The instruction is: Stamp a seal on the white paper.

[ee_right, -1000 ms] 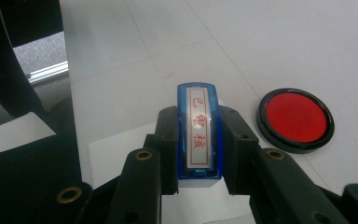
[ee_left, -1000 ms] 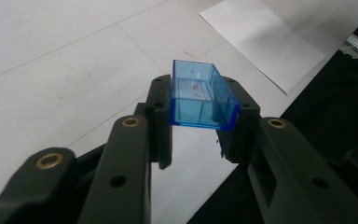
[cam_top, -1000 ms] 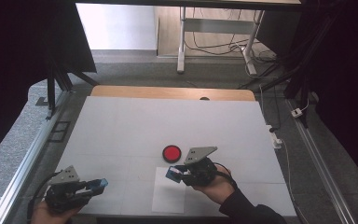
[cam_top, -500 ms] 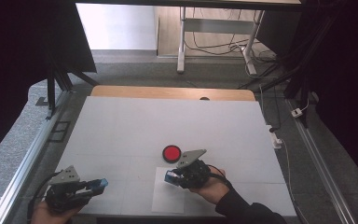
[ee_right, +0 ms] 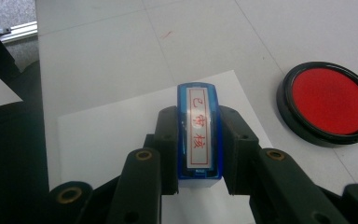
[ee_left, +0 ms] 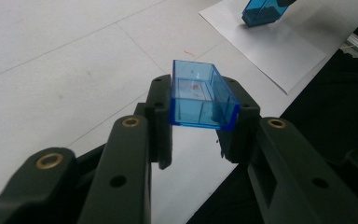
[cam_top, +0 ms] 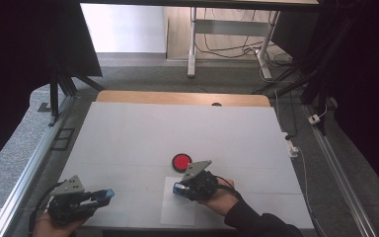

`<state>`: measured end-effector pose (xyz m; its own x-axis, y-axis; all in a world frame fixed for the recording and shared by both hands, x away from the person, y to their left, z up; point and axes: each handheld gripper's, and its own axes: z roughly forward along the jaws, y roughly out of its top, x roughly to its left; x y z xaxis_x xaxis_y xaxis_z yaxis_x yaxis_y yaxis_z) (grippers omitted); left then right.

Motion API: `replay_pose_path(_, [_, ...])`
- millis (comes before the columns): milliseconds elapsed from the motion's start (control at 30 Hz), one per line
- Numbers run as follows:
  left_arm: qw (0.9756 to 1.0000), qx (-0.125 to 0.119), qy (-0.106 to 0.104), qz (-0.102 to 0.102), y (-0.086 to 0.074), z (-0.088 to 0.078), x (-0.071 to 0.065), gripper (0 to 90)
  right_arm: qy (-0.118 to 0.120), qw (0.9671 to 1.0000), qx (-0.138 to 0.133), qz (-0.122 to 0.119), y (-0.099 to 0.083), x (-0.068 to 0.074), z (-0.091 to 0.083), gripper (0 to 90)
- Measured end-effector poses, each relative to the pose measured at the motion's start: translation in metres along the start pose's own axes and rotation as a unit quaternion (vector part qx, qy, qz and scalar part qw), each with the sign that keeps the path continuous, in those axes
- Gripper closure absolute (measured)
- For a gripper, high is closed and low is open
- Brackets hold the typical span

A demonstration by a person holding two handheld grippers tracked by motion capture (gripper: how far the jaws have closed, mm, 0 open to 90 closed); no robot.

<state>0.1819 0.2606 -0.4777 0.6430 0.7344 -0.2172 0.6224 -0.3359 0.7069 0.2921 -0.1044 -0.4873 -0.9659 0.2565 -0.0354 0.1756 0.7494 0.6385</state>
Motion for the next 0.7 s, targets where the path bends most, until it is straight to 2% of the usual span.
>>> replay_pose_path(267, [1.0000,0.000,0.000,0.000,0.0000,0.0000,-0.0001,67.5,-0.002,1.0000,0.004,-0.005,-0.0020,0.0006,0.0055,71.3])
replay_pose_path(700, [1.0000,0.002,0.002,0.001,0.0003,0.0006,-0.0004,67.5,-0.012,0.9999,0.003,0.002,-0.0040,0.0039,0.0063,71.7])
